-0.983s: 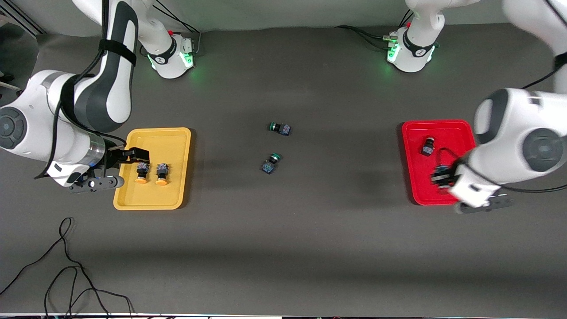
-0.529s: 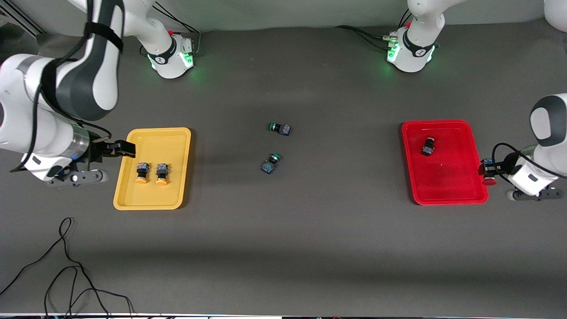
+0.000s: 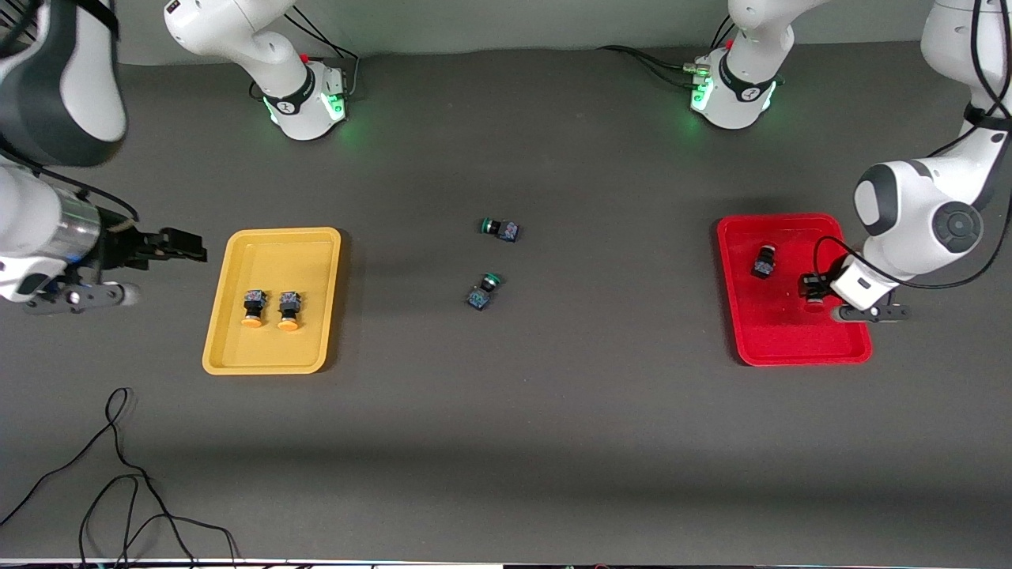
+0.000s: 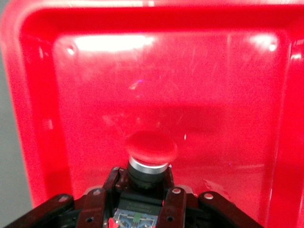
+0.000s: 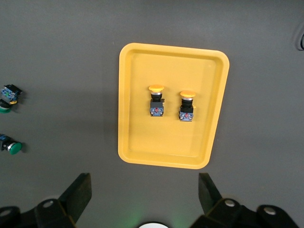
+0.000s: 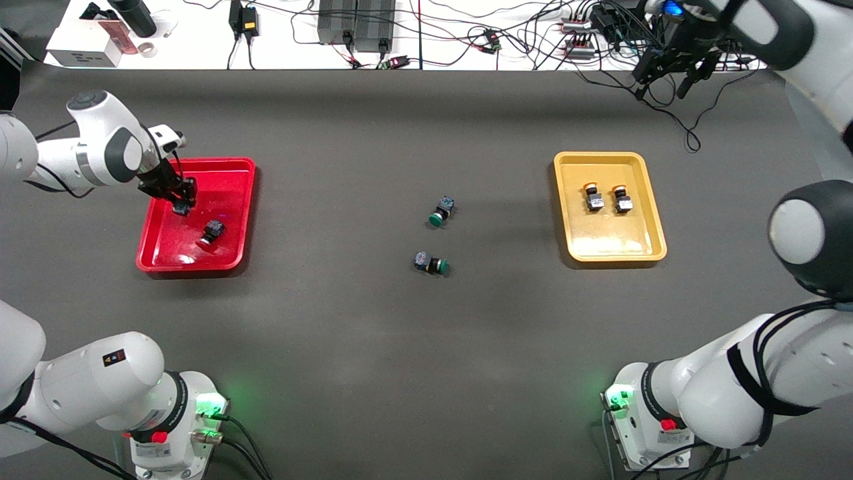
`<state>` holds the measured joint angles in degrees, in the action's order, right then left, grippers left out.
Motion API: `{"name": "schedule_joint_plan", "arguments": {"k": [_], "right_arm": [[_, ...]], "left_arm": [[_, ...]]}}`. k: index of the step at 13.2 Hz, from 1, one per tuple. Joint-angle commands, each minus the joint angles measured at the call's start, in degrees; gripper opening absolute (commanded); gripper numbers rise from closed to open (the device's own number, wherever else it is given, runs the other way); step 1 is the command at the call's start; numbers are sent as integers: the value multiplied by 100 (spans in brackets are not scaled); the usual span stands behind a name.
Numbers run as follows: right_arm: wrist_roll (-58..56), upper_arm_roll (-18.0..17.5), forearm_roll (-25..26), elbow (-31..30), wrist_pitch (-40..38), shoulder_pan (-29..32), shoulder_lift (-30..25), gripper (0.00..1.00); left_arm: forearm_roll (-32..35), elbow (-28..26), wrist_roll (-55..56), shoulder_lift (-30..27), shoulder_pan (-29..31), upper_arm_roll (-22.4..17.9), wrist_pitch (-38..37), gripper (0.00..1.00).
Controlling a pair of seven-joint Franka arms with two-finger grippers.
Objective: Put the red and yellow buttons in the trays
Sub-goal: 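Place the red button in the red tray while the right gripper withdraws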
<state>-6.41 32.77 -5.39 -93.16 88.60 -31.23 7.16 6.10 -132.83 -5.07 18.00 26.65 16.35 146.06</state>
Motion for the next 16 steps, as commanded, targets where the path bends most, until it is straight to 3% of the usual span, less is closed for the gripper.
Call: {"name": "schedule_joint_plan", "arguments": {"k": [1,2,3,5,6,9,12,14,16], "right_arm": [[184,-1364,257,-264,-9,1290,-425,100],[184,-1865,370,-299,-9,1800,-513,100],[184,-2314,415,-308,-9,2275,-575,100],[175,-2966,424,-317,-18,3024,-680,100],[184,-3100,494,-308,-9,3175,-715,100],[184,-3084,662,-107,-9,3159,-742,100],[193,-3075,662,-54,17,3167,-655,100],[201,-3075,670,43,17,3202,-610,100],[402,-3110,662,35,35,3290,-619,100]], "left_arm": [[58,-50,-100,-33,25,9,89,0],[58,-15,-100,-33,16,9,63,71],[67,72,-108,-77,-1,18,-51,100],[67,553,-91,-243,-98,53,-881,100],[67,1018,-100,-296,-168,62,-1618,100],[67,2512,-100,-306,-309,62,-3150,100],[58,3699,-39,-315,-327,201,-4197,100],[76,4237,15,-341,-344,474,-4743,100],[111,4389,15,-559,-511,492,-5016,100]]}}
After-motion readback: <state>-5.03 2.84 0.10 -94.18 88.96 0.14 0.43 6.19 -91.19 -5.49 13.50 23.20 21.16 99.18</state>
